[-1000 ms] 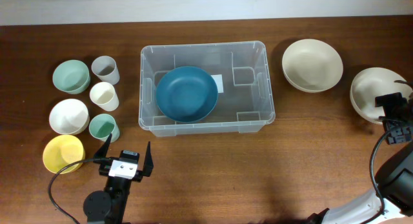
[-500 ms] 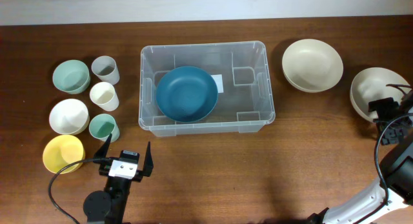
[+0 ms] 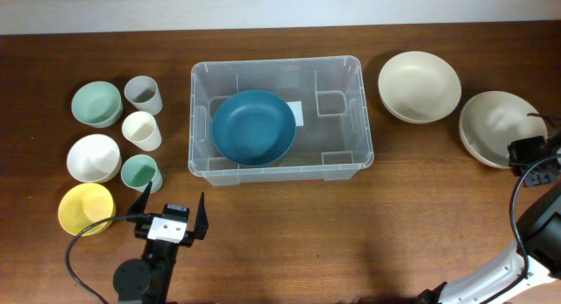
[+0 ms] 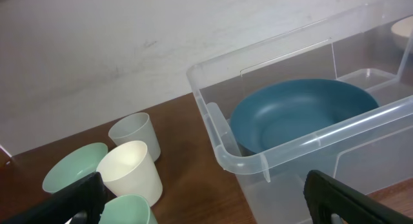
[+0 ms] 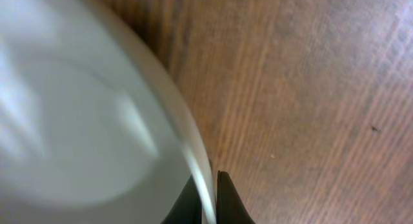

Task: Pack container
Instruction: 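Move the right gripper to the front-right cream bowl and grasp its rim, then carry the cream bowl into the bin and set it on the blue bowl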

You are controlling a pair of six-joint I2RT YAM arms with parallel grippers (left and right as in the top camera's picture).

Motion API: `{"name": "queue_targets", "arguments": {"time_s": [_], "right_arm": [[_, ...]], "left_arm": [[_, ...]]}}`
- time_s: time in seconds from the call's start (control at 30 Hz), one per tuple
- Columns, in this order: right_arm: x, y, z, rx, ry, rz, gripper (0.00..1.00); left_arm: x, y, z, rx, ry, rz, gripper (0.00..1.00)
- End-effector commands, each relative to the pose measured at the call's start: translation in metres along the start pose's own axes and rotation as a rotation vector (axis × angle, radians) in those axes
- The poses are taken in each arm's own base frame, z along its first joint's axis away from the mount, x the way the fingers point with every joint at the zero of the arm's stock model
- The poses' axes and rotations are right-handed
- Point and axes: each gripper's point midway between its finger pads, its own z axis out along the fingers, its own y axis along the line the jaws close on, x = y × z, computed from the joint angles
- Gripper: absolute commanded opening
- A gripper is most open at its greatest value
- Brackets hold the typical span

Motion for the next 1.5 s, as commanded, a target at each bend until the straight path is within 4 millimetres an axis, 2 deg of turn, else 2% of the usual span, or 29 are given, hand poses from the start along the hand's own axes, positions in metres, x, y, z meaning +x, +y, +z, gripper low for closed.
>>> {"name": "queue_targets", "arguments": {"time_s": [0.0, 0.1, 0.13, 0.23, 0.3, 0.37, 0.43, 0.47, 0.53, 0.57, 0.6, 0.63, 0.67, 0.73, 0.77, 0.97, 1.03, 1.07, 1.1, 1.2, 1.27, 1.47], "right_arm": [[-0.024, -0.012, -0.013, 0.020, -0.026, 0.043, 0.04], [-0.044, -0.013, -0.039, 0.011, -0.053, 0.070, 0.04], [-0.059, -0.012, -0.063, -0.001, -0.078, 0.090, 0.04], [-0.080, -0.005, -0.107, -0.041, -0.131, 0.107, 0.04], [-0.089, 0.009, -0.142, -0.098, -0.161, 0.071, 0.04], [-0.089, 0.031, -0.177, -0.189, -0.174, -0.001, 0.04], [-0.077, 0.058, -0.213, -0.306, -0.165, -0.096, 0.04], [-0.061, 0.080, -0.239, -0.399, -0.146, -0.177, 0.04], [-0.030, 0.110, -0.270, -0.522, -0.112, -0.304, 0.04], [-0.006, 0.128, -0.287, -0.593, -0.087, -0.383, 0.04], [0.008, 0.137, -0.294, -0.627, -0.072, -0.431, 0.04], [0.042, 0.155, -0.306, -0.690, -0.030, -0.535, 0.04], [0.063, 0.165, -0.310, -0.717, 0.000, -0.595, 0.04], [0.117, 0.186, -0.313, -0.749, 0.077, -0.736, 0.04], [0.137, 0.193, -0.312, -0.756, 0.102, -0.788, 0.04], [0.283, 0.236, -0.288, -0.743, 0.240, -1.115, 0.04], [0.339, 0.248, -0.272, -0.730, 0.290, -1.194, 0.04], [0.356, 0.252, -0.265, -0.719, 0.303, -1.209, 0.04], [0.387, 0.255, -0.249, -0.688, 0.327, -1.236, 0.04], [0.428, 0.254, -0.222, -0.644, 0.395, -1.268, 0.04], [0.446, 0.251, -0.205, -0.608, 0.436, -1.274, 0.04], [0.480, 0.239, -0.165, -0.519, 0.519, -1.296, 0.04]], "left_arm": [[0.001, 0.000, 0.000, 0.002, 0.000, 0.004, 1.00], [0.001, 0.000, 0.000, 0.002, 0.000, 0.004, 1.00], [0.001, 0.000, 0.000, 0.002, 0.000, 0.005, 1.00], [0.001, 0.000, 0.000, 0.002, 0.000, 0.005, 1.00], [0.001, 0.000, 0.000, 0.002, 0.000, 0.004, 1.00], [0.001, 0.000, 0.000, 0.002, 0.000, 0.004, 1.00], [0.001, 0.000, 0.000, 0.002, 0.000, 0.004, 1.00], [0.001, 0.000, 0.000, 0.002, 0.000, 0.004, 1.00], [0.001, 0.000, 0.000, 0.002, 0.000, 0.004, 1.00], [0.001, 0.000, 0.000, 0.002, 0.000, 0.005, 1.00], [0.001, 0.000, 0.000, 0.002, 0.000, 0.004, 1.00], [0.001, 0.000, 0.000, 0.002, 0.000, 0.005, 1.00], [0.001, 0.000, 0.000, 0.002, 0.000, 0.004, 1.00], [0.001, 0.000, 0.000, 0.002, 0.000, 0.005, 1.00], [0.001, 0.000, 0.000, 0.002, 0.000, 0.004, 1.00], [0.001, 0.000, 0.000, 0.002, 0.000, 0.004, 1.00], [0.001, 0.000, 0.000, 0.002, 0.000, 0.004, 1.00], [0.001, 0.000, 0.000, 0.002, 0.000, 0.004, 1.00], [0.001, 0.000, 0.000, 0.002, 0.000, 0.004, 1.00], [0.001, 0.000, 0.000, 0.002, 0.000, 0.005, 1.00], [0.001, 0.000, 0.000, 0.002, 0.000, 0.004, 1.00], [0.001, 0.000, 0.000, 0.002, 0.000, 0.004, 1.00]]}}
